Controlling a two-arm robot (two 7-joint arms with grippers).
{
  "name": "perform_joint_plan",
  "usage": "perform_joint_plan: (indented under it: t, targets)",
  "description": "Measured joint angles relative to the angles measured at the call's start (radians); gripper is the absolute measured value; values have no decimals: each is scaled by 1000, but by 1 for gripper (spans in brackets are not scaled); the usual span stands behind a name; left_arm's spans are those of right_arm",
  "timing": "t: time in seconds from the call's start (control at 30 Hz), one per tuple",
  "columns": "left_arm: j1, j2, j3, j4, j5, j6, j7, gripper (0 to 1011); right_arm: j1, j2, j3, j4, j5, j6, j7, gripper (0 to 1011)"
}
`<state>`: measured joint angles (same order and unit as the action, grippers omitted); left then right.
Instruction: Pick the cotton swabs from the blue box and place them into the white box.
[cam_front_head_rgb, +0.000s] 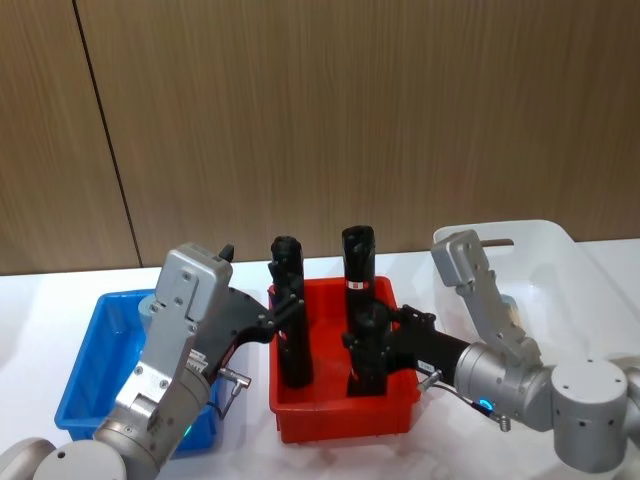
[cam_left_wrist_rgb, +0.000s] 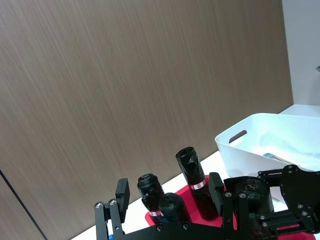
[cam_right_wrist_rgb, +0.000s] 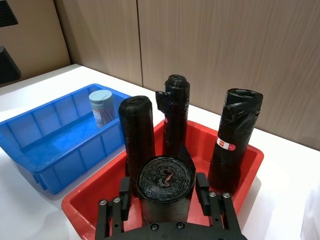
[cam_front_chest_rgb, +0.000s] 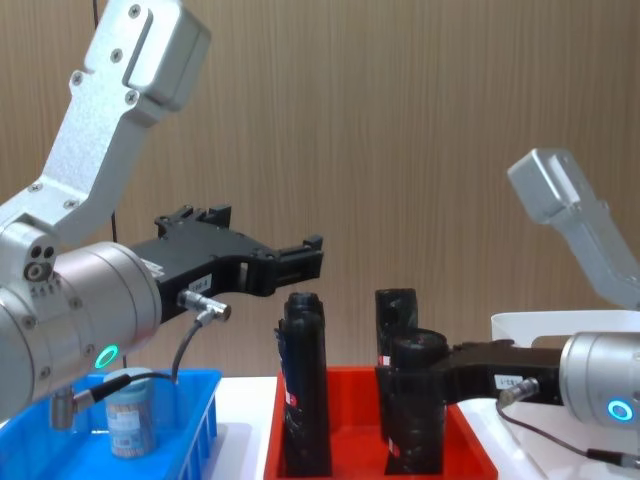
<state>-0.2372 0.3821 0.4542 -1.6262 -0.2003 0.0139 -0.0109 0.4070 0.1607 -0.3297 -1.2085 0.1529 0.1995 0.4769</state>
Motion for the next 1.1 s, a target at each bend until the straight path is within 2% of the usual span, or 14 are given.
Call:
perform_joint_plan:
  t: [0.1,0.2,0.33,0.6,1.1]
  targets:
    - [0,0,0,0,0,0,0,1004,2,-2,-2,3,-1,-2,1,759]
    - [0,0,0,0,0,0,0,1004,5,-3,-3,6,-1,-5,2,621]
    - [0,0,0,0,0,0,0,1004,5,-3,-5,5,-2,-8,2,525]
    - [0,0,0,0,0,0,0,1004,-3,4,-3,-28,2,-10,0,508]
    - [0,0,0,0,0,0,0,1004,-25,38,22,-143,31,-15,-18,508]
